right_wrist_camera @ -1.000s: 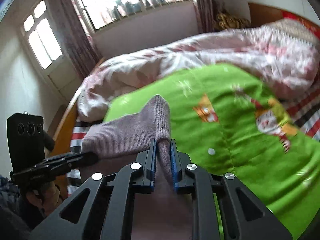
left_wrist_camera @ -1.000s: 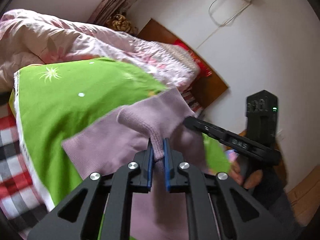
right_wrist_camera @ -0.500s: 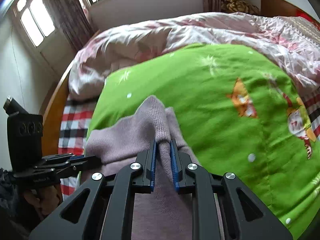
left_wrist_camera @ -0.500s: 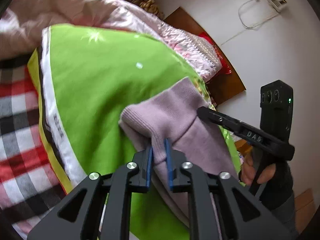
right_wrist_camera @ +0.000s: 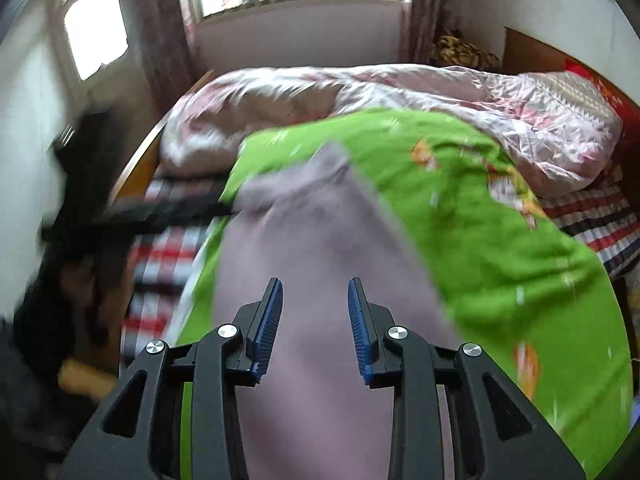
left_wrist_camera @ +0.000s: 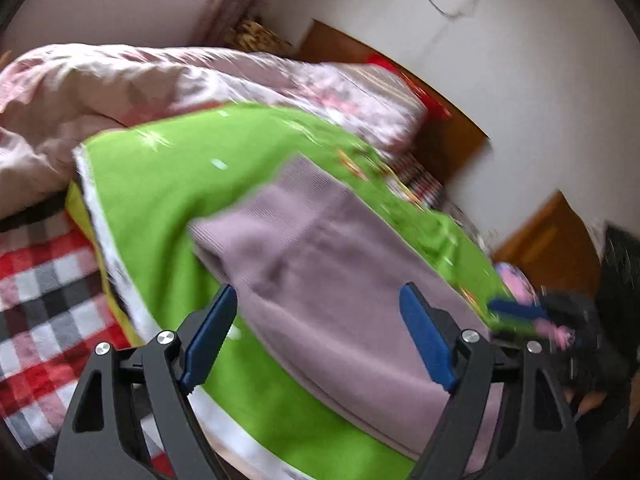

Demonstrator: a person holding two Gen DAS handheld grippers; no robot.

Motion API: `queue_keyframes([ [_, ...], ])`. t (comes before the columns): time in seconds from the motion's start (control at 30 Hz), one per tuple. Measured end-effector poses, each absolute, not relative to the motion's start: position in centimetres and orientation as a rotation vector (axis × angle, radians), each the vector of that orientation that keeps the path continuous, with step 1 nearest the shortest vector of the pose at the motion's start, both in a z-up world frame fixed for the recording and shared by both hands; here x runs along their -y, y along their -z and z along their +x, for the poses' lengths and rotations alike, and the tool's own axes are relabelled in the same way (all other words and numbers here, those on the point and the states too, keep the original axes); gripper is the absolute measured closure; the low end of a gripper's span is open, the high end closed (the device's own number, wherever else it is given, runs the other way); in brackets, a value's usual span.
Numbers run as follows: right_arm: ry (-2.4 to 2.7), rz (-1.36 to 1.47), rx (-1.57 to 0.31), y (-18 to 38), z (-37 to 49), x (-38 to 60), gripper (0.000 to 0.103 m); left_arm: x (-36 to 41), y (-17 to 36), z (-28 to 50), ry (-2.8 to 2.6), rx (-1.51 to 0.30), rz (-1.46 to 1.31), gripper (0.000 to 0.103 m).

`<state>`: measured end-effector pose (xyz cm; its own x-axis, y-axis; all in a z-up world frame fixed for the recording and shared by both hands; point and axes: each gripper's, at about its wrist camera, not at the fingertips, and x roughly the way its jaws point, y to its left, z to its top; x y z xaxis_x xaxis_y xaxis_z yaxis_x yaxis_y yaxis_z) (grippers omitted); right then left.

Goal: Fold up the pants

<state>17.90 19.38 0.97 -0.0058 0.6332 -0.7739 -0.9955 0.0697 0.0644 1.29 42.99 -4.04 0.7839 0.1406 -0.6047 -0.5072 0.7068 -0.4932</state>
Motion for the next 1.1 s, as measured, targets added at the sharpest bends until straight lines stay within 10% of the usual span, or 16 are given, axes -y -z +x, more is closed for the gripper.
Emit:
queue_keyframes([
  [0.07,-1.422,-0.620,-0.779,-0.1,16.1,-15.6,0.032,-41.3,5.0,1.5,-0.324,-0.604,-0.710,0.020],
  [0.1,-1.415,-0.623,-0.781,0.3,15.4,-14.1,0.032,-40.5,5.2,1.7,-0.302,-0.620,-0.706,0.020],
  [0.47,-1.347,-0.768,-0.787,4.9,9.5,-6.9,0.072,-33.6,7.6,3.9,-0.193,-0.761,-0.460,0.021],
  [1.1,-1.379,-0.492,-0.960,4.5,14.1,-5.6,0.098,-33.6,7.8,6.4,-0.176,-0.914,-0.438,0.008],
])
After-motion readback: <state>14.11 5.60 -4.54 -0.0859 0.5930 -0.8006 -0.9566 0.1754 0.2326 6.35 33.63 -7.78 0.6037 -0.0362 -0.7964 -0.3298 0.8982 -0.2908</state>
